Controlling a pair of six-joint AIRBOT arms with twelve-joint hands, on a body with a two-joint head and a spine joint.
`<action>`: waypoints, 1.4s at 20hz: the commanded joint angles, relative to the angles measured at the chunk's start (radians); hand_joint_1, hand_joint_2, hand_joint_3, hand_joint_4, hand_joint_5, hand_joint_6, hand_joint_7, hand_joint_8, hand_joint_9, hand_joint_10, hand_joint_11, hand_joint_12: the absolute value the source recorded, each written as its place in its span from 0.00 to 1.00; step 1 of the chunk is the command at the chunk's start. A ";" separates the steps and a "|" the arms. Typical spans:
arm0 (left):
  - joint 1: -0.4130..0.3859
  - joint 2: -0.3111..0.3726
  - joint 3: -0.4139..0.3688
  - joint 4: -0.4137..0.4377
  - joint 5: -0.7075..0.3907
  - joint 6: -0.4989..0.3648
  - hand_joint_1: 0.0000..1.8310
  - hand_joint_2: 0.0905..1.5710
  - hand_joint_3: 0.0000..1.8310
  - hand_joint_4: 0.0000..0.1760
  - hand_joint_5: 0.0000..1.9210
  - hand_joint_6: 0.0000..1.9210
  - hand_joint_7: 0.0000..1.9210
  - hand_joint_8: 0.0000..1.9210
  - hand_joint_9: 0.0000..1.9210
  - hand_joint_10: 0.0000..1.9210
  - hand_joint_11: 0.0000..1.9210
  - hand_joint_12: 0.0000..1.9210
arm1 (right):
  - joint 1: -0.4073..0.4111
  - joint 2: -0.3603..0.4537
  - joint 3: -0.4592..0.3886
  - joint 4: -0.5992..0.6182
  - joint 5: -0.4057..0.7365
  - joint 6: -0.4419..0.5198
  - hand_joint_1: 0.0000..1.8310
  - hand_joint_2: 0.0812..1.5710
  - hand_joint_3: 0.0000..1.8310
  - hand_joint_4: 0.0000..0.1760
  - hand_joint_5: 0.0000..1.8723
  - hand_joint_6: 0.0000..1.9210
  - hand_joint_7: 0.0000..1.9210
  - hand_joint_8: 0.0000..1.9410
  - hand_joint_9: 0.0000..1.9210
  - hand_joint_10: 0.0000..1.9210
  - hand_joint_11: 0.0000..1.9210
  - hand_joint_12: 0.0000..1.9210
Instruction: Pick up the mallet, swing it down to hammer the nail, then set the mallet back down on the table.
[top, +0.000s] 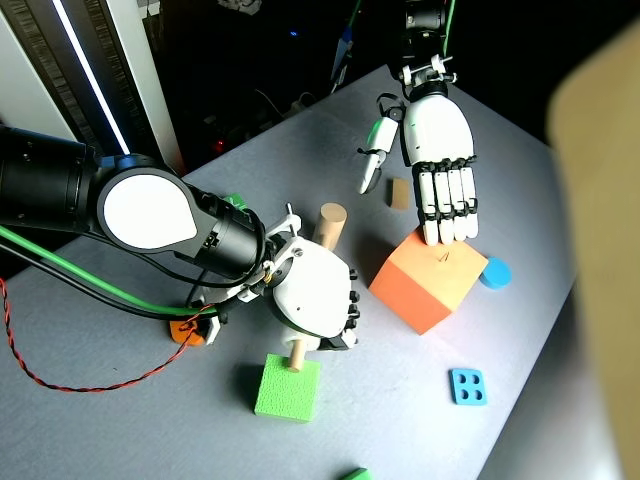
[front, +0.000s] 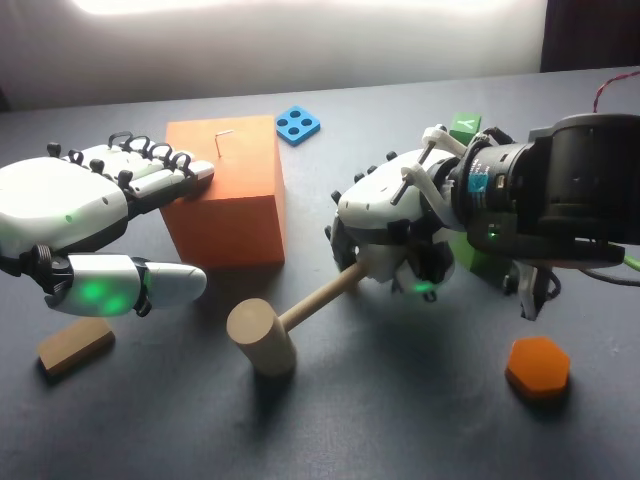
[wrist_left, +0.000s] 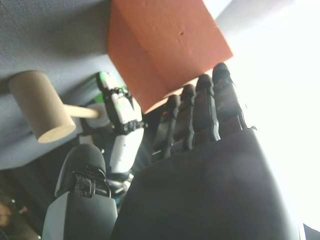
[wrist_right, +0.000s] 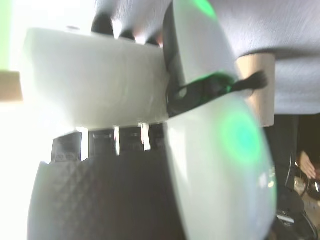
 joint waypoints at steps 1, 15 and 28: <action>-0.004 -0.002 0.006 -0.006 -0.079 -0.003 0.00 0.76 0.00 0.00 0.03 0.00 0.03 0.00 0.02 0.00 0.01 0.00 | -0.001 0.005 -0.002 -0.013 0.022 -0.003 0.64 0.79 0.00 0.00 0.35 0.70 0.40 0.78 0.34 0.87 0.31 0.99; -0.004 -0.001 0.006 -0.006 -0.079 -0.002 0.00 0.76 0.00 0.00 0.03 0.00 0.04 0.00 0.03 0.00 0.02 0.01 | 0.022 0.077 -0.096 -0.013 0.023 -0.045 0.16 0.97 0.01 0.00 0.63 1.00 0.82 1.00 0.87 1.00 0.91 1.00; -0.004 -0.001 0.005 -0.006 -0.079 -0.001 0.00 0.75 0.00 0.00 0.03 0.00 0.04 0.00 0.03 0.00 0.01 0.02 | 0.175 0.277 -0.223 -0.209 0.028 0.144 0.15 1.00 0.03 0.00 0.63 1.00 0.82 1.00 0.87 1.00 0.90 1.00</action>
